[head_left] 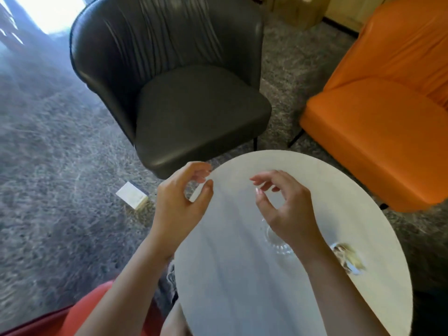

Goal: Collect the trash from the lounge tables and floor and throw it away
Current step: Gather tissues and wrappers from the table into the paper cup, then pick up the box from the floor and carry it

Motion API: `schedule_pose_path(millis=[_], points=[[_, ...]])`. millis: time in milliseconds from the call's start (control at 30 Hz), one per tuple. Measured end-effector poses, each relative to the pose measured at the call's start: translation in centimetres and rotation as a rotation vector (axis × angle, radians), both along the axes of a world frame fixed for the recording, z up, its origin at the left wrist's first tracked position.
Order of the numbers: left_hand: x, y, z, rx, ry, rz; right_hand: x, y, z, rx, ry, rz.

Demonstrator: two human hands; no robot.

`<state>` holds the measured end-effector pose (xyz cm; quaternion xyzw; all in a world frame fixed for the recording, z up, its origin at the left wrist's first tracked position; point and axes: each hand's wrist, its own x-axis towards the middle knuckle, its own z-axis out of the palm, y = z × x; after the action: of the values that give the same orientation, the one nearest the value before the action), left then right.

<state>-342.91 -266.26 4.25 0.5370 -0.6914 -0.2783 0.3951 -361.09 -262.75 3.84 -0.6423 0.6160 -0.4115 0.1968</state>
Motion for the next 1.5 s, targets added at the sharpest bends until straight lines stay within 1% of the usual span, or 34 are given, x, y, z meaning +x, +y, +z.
schedule_pose_path(millis=[233, 367, 500, 700, 800, 867, 933, 1133, 1233, 1367, 1500], points=[[10.1, -11.1, 1.3, -0.003, -0.014, -0.048, 10.0, -10.7, 1.3, -0.004, -0.013, -0.023], [14.1, -15.4, 1.7, 0.007, -0.009, -0.038, 14.6, -15.0, 2.0, -0.004, -0.030, 0.009], [16.4, -17.7, 2.0, 0.004, 0.005, -0.019, 17.1, -17.5, 2.7, 0.002, -0.024, 0.058], [18.9, -18.0, 1.9, -0.010, -0.027, 0.043, 18.9, -19.5, 2.5, -0.017, 0.006, 0.116], [20.6, -17.6, 1.0, 0.002, -0.020, 0.141, 20.2, -20.1, 1.4, -0.040, 0.016, 0.163], [21.8, -17.1, 0.5, 0.033, 0.028, 0.186, 21.5, -20.1, 0.5, -0.011, 0.009, 0.182], [23.4, -16.6, 0.0, 0.052, 0.036, 0.226, 23.4, -20.1, -0.2, 0.030, -0.003, 0.222], [31.5, -19.1, -2.2, 0.110, 0.013, 0.331, 30.3, -24.3, -1.3, 0.078, -0.001, 0.334], [36.6, -22.5, -3.8, 0.103, -0.031, 0.307, 35.1, -28.2, -2.5, 0.105, 0.005, 0.376], [44.3, -28.8, -6.9, 0.106, -0.184, 0.218, 43.1, -34.4, -6.4, 0.147, 0.027, 0.381], [51.3, -33.0, -11.4, 0.163, -0.232, 0.194, 50.9, -37.8, -11.9, 0.186, 0.153, 0.379]])
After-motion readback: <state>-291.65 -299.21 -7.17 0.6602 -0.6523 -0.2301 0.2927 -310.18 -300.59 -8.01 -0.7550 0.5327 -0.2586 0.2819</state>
